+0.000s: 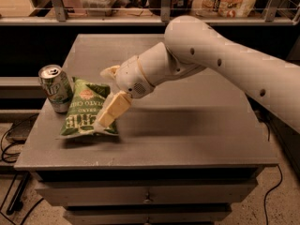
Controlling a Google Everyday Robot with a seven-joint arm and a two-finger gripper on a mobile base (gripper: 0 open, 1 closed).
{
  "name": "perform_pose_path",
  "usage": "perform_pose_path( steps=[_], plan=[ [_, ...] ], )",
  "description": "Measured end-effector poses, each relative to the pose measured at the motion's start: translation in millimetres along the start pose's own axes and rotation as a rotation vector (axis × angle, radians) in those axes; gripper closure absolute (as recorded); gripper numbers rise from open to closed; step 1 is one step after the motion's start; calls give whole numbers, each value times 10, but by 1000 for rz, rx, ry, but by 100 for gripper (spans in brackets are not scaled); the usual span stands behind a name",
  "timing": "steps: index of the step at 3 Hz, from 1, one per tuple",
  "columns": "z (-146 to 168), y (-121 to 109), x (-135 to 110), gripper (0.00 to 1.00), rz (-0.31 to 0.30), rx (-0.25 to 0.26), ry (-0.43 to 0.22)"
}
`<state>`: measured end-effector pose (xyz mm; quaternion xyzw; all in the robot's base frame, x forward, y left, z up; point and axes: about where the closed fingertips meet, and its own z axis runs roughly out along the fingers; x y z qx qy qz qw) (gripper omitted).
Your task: Move green jalapeno chip bag near 7up can
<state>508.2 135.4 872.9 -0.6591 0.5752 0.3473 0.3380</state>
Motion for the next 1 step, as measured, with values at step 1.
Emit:
perform_pose_path(
  steps=[1],
  plan=[
    [1,0,0,0,0,0,0]
  ],
)
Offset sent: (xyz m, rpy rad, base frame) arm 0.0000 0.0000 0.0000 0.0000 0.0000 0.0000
